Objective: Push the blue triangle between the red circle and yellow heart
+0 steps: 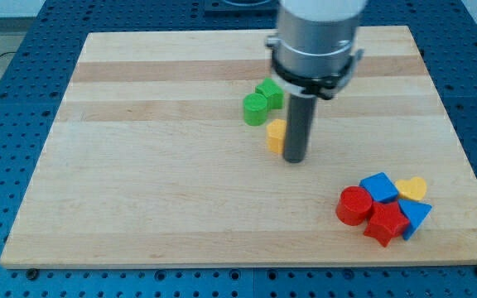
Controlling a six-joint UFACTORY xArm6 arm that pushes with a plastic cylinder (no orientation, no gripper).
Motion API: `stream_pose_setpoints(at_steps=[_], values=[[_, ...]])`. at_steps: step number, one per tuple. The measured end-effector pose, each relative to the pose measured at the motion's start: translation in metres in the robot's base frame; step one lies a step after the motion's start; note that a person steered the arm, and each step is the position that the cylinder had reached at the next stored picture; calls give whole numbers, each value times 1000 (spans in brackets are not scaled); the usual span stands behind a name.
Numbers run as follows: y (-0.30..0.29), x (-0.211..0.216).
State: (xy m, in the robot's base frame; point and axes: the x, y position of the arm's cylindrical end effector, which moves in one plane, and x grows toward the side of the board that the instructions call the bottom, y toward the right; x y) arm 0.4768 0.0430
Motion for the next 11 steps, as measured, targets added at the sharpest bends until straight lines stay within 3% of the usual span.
stream_pose_setpoints(at_steps=[2,3,4,5,6,7,9,11], values=[[-5,2],[60,-6],[155,-18],[274,1],[302,14],[302,18],[302,109],[238,131]])
